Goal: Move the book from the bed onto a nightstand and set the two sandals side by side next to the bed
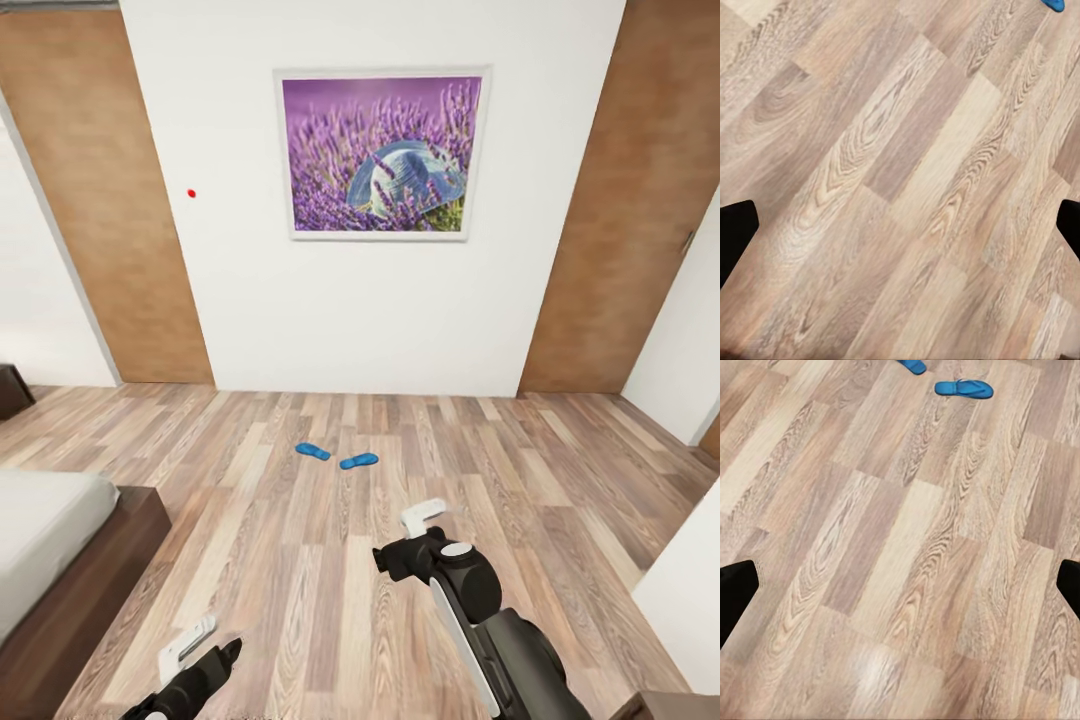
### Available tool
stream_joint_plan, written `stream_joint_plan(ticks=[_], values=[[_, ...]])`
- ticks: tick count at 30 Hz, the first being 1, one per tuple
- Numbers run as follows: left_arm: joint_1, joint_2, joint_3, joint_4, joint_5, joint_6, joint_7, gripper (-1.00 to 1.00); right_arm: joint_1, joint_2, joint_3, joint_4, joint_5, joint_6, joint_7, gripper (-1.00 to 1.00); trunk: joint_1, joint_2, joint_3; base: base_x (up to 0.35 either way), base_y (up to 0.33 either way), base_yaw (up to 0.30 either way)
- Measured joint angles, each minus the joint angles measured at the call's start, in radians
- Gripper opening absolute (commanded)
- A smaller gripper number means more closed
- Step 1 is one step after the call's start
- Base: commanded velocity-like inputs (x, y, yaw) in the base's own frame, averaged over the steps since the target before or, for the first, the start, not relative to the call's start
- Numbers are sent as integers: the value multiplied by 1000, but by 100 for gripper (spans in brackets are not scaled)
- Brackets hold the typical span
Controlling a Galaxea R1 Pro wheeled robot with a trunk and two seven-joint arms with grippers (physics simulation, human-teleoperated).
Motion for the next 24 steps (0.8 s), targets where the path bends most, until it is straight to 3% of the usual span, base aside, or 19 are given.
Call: stream_joint_plan(ticks=[17,24], values=[[0,1,0,1,0,0,2,100,0,0,0,0,0,0,0,100,0,0,-7,6,0,274],[-1,0,-1,1,0,1,4,100,0,-1,0,0,-1,-1,0,100,0,0,-10,162,0,211]])
